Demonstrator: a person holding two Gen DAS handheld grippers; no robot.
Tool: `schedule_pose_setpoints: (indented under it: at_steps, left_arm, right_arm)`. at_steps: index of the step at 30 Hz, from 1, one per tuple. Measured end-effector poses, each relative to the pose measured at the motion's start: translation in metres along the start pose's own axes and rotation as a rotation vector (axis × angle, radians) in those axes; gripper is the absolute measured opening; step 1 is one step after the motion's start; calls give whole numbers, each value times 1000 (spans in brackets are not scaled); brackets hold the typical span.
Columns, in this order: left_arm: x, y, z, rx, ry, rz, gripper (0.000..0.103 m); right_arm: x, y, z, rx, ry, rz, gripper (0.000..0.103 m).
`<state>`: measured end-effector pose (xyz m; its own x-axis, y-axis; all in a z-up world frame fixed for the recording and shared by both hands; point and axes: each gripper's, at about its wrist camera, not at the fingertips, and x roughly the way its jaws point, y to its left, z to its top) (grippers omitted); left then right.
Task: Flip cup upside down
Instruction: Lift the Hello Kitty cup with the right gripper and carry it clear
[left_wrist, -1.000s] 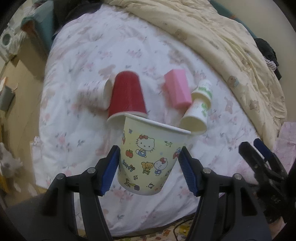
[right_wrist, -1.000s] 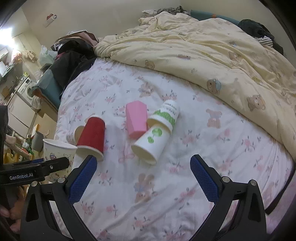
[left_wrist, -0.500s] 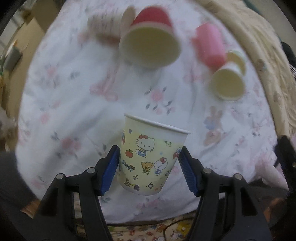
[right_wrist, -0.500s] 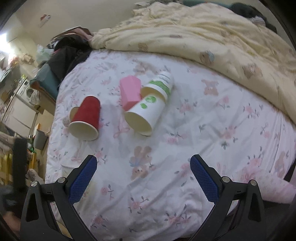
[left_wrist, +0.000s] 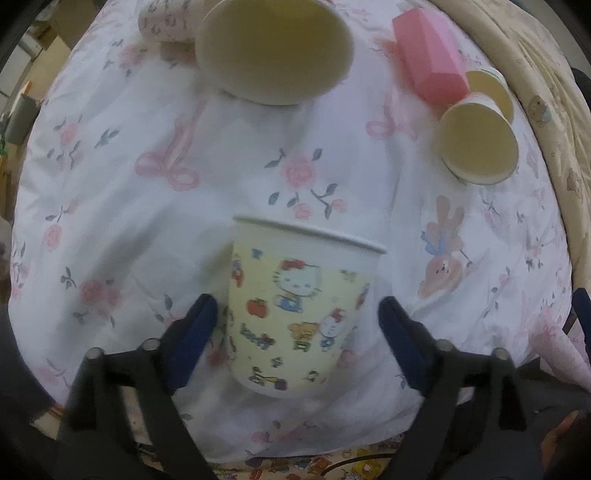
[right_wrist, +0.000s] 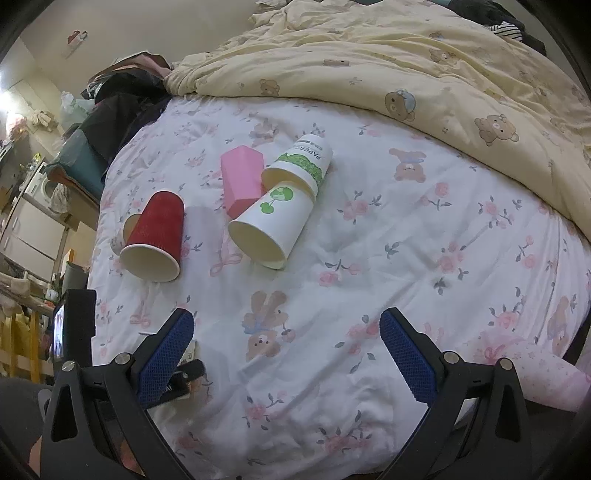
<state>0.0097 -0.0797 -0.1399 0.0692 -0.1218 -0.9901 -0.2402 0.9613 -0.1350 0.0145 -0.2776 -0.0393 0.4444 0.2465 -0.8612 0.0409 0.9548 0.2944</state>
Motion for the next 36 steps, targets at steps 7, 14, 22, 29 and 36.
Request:
schedule_pose_setpoints:
  at_steps: [7,14,22,29,36]
  left_arm:
    - [-13,-12,-2,56,-30,5,89]
    - [-63,-5,-14,115,-123,-30,89]
    - [-125,35,-16,147,-324,-2,89]
    - [-115,73,-21,121,-367,39,89]
    - [-106,86,-20,69,-383,30,89]
  right_arm:
    - [0,1,0,-7,-2,-7,103]
    - [-2,0,0,-4,-13,0,103]
    - [-4,9,-2,-17,-13,24,103]
    - [2,15,-7,4,22,50,103]
    - [23,38,-21,-66,99,90,102]
